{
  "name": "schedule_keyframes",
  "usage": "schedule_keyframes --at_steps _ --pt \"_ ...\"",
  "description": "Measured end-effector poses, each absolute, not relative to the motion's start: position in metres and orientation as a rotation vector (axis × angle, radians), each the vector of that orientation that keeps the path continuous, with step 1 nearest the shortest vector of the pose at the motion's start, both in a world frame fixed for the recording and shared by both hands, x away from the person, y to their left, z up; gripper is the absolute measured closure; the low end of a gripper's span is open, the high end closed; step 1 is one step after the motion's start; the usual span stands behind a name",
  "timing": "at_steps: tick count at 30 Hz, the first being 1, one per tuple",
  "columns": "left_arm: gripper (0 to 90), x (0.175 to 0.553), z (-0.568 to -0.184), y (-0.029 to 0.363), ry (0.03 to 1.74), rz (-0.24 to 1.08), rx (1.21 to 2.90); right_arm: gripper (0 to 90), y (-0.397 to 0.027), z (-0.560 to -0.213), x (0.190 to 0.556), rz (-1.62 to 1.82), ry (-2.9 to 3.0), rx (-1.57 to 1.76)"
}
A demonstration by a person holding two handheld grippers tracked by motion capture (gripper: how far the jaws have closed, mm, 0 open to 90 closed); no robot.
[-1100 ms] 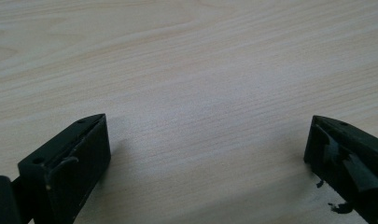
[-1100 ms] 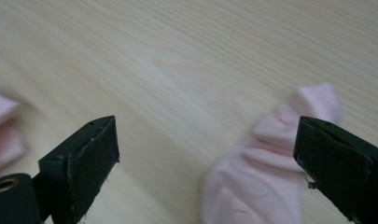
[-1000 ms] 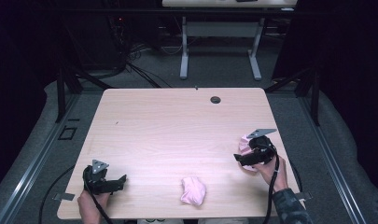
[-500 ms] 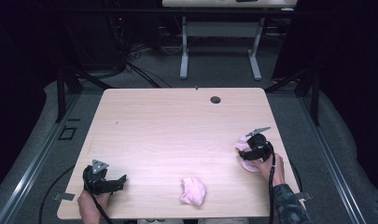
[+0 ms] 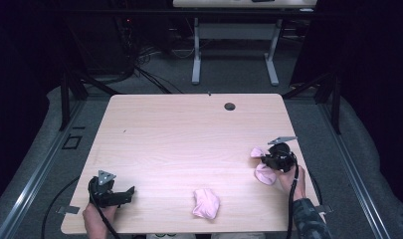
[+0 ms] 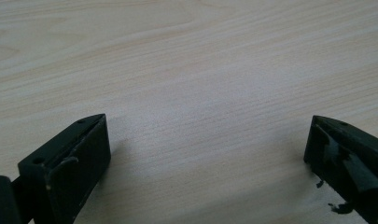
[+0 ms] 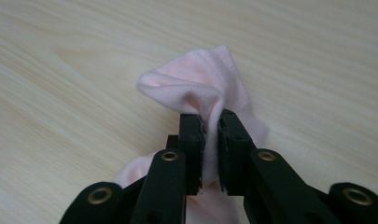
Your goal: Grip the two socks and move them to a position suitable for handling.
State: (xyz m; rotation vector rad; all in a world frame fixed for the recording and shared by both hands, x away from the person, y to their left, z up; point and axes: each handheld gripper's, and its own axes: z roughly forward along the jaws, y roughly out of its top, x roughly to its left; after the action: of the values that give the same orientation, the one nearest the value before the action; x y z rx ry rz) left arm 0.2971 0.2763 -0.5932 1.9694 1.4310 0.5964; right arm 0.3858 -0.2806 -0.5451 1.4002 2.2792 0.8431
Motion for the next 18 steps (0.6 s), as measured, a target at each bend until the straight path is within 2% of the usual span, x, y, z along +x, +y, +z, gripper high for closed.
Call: schedule_keyframes --at_steps 5,11,18 --pt "0.2 0.297 -0.593 0.276 1.432 0.597 1.969 81.2 -0.263 -0.508 0.377 0.951 2.253 1.302" --pt "0.3 0.297 -0.593 0.276 1.433 0.598 1.968 80.9 -0.219 -0.469 0.374 1.039 2.289 1.137" --pt "0.3 0.297 -0.593 0.276 1.433 0.598 1.968 80.5 -0.151 -0.473 0.390 1.015 2.413 0.998"
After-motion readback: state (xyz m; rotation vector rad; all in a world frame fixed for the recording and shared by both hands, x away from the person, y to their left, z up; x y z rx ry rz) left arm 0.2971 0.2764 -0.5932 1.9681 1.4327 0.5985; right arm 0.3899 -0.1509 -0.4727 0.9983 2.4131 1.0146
